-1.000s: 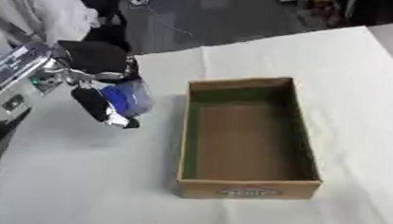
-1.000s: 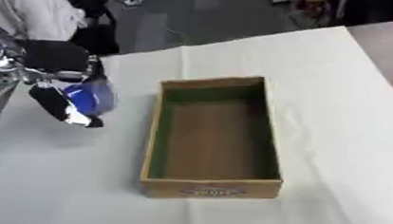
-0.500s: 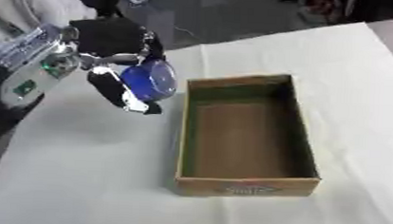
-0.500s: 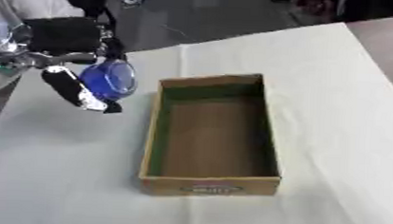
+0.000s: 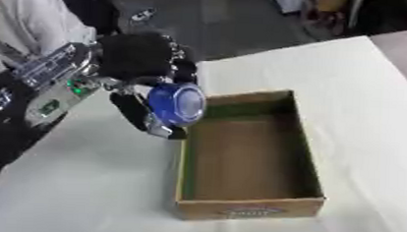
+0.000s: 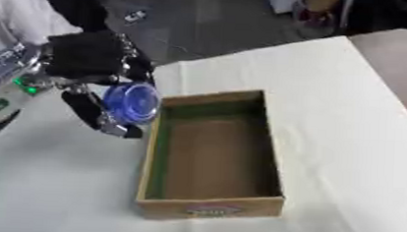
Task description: Pick up objects on the table and place them in the box.
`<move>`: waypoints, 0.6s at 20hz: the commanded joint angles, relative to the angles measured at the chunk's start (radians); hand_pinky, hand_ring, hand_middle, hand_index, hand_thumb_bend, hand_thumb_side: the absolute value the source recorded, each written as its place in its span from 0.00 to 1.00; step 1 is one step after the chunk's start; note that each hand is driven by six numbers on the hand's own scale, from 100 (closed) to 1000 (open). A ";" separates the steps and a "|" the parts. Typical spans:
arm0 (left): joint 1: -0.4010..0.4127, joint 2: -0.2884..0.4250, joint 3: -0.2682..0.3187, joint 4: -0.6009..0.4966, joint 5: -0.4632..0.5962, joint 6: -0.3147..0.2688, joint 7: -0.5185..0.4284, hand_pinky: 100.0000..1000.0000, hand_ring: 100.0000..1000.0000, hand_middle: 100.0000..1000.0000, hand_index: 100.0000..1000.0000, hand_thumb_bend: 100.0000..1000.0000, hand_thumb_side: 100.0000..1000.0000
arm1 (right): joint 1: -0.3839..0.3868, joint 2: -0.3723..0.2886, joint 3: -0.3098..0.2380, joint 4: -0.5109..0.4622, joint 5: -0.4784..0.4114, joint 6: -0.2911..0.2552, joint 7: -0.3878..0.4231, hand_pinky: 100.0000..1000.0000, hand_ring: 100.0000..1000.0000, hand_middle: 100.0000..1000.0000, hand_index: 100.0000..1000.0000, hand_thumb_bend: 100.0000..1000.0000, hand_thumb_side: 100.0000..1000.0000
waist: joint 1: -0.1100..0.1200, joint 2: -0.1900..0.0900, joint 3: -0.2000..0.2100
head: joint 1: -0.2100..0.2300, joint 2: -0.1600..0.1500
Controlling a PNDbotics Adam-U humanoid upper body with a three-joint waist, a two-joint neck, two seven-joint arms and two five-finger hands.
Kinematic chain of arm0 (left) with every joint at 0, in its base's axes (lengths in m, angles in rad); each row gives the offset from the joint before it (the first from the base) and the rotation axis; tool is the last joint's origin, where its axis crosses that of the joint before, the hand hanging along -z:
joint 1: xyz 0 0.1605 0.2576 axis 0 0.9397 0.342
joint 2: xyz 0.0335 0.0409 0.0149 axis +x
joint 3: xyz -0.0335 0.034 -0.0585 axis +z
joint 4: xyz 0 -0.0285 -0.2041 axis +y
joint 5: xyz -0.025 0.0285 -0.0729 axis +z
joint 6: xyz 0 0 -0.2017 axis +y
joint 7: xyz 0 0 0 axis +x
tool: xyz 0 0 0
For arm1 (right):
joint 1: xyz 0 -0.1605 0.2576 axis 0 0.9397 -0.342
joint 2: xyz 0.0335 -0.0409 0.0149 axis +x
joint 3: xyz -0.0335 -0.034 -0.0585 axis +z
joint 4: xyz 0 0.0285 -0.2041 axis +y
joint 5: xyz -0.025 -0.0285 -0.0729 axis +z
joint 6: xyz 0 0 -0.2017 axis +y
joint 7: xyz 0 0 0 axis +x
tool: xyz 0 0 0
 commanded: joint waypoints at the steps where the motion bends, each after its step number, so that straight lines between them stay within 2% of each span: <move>1: -0.024 0.005 -0.007 0.012 -0.017 -0.036 0.041 0.00 0.00 0.00 0.30 0.00 0.67 | -0.027 -0.037 -0.009 -0.015 -0.027 -0.203 0.236 0.09 0.27 0.28 0.40 0.00 0.74 | -0.003 -0.018 -0.005 | 0.017 -0.022; 3: -0.027 -0.006 -0.013 0.026 -0.022 -0.057 0.063 0.00 0.00 0.02 0.31 0.00 0.67 | -0.035 -0.040 -0.012 -0.015 -0.043 -0.195 0.246 0.09 0.27 0.28 0.40 0.00 0.74 | 0.000 -0.017 -0.009 | 0.015 -0.028; 4: -0.028 -0.013 -0.015 0.037 -0.021 -0.065 0.075 0.05 0.11 0.21 0.44 0.00 0.67 | -0.038 -0.041 -0.014 -0.015 -0.051 -0.191 0.251 0.09 0.27 0.28 0.40 0.00 0.74 | 0.001 -0.017 -0.011 | 0.014 -0.032; 5: -0.028 -0.016 -0.018 0.048 -0.020 -0.071 0.084 0.37 0.59 0.65 0.80 0.00 0.89 | -0.040 -0.043 -0.016 -0.015 -0.057 -0.188 0.255 0.09 0.27 0.28 0.40 0.00 0.74 | 0.002 -0.017 -0.012 | 0.013 -0.035; 6: -0.026 -0.016 -0.022 0.064 -0.028 -0.074 0.071 0.95 1.00 1.00 1.00 0.10 1.00 | -0.042 -0.044 -0.018 -0.015 -0.062 -0.185 0.259 0.09 0.27 0.28 0.40 0.00 0.74 | 0.002 -0.017 -0.012 | 0.012 -0.039; 7: -0.026 -0.018 -0.025 0.080 -0.040 -0.076 0.045 1.00 1.00 1.00 1.00 0.17 1.00 | -0.043 -0.044 -0.019 -0.015 -0.066 -0.183 0.263 0.09 0.27 0.28 0.40 0.00 0.74 | 0.003 -0.017 -0.013 | 0.012 -0.041; 9: -0.025 -0.026 -0.025 0.107 -0.046 -0.088 -0.023 1.00 1.00 1.00 1.00 0.34 1.00 | -0.044 -0.046 -0.020 -0.015 -0.073 -0.180 0.271 0.09 0.27 0.28 0.40 0.00 0.74 | 0.003 -0.017 -0.013 | 0.012 -0.045; 12: -0.029 -0.030 -0.014 0.111 -0.017 -0.100 -0.071 1.00 1.00 1.00 1.00 0.44 1.00 | -0.043 -0.047 -0.022 -0.015 -0.081 -0.181 0.283 0.09 0.27 0.28 0.40 0.00 0.74 | 0.002 -0.017 -0.011 | 0.006 -0.051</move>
